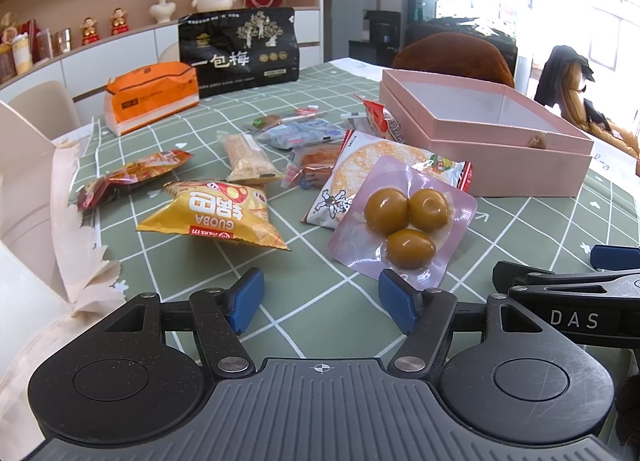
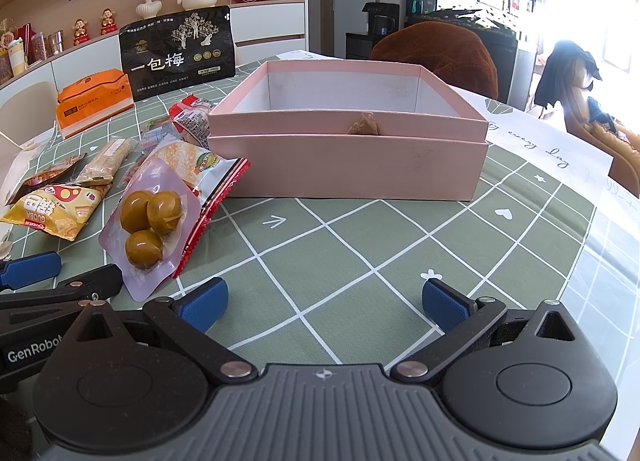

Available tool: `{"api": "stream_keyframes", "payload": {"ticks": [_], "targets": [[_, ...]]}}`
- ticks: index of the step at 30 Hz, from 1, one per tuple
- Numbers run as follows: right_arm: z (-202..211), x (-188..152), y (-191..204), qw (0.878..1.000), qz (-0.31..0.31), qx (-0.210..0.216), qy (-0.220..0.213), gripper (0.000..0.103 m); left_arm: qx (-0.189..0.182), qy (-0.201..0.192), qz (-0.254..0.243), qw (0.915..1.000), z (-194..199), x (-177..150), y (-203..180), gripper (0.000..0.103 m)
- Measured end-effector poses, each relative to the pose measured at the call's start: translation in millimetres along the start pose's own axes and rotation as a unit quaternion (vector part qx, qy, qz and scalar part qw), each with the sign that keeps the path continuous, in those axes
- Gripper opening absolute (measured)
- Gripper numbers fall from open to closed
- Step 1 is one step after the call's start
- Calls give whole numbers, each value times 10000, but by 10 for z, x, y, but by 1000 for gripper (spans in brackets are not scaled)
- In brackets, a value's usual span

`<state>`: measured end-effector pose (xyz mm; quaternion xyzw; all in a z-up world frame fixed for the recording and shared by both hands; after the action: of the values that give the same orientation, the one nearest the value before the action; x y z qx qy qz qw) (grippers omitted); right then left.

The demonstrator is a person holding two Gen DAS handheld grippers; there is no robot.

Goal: Organize snacks

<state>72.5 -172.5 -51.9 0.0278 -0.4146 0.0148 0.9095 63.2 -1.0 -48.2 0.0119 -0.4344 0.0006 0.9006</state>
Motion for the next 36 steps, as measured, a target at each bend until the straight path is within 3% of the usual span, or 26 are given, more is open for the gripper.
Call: {"api": "stream_keyframes", "payload": {"ticks": [14, 18, 21, 23, 26, 27, 30, 33, 36], "targets": [[1, 1, -2, 10000, 2, -7, -4, 103, 16, 0, -12, 10000, 1, -2, 3, 72], [20, 4, 12, 9999, 75, 65, 56, 103, -42, 186, -13, 9998, 59, -4, -5, 66], [23, 38, 20, 9975, 311, 317, 555, 103, -202, 134, 246, 9994, 235, 168, 36, 65], [26, 50, 26, 9943, 486, 460, 832, 103, -41, -200, 301, 9993, 361, 425, 135, 66], [41, 50, 14, 9908, 650, 577, 1034, 103, 359, -299, 611, 9970, 346, 760, 421, 66], [44, 48, 12, 9901, 680, 603, 1066, 103, 479, -210, 694, 9962, 287, 821, 514, 66], [60, 40, 21, 9895, 695, 605, 1114, 103, 667, 604, 804, 9927, -74, 837, 777, 65], [69, 31, 58, 9886, 759, 633, 1139, 103, 571, 973, 758, 9907, -307, 743, 857, 65], [86, 26, 67, 9864, 858, 720, 1203, 103, 142, 1181, 845, 9893, -452, 619, 798, 65]]}}
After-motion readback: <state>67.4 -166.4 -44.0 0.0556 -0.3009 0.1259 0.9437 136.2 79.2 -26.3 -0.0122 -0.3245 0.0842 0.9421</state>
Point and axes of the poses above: each gripper's, at about its wrist camera, not at the fingertips, and z roughly against the way its jaws point, y to its left, x to its top, the point moved 8 cm from there along -z, roughly the way its jaws point, and after that the axes turned 1 degree about y, right-handed, at the moved point
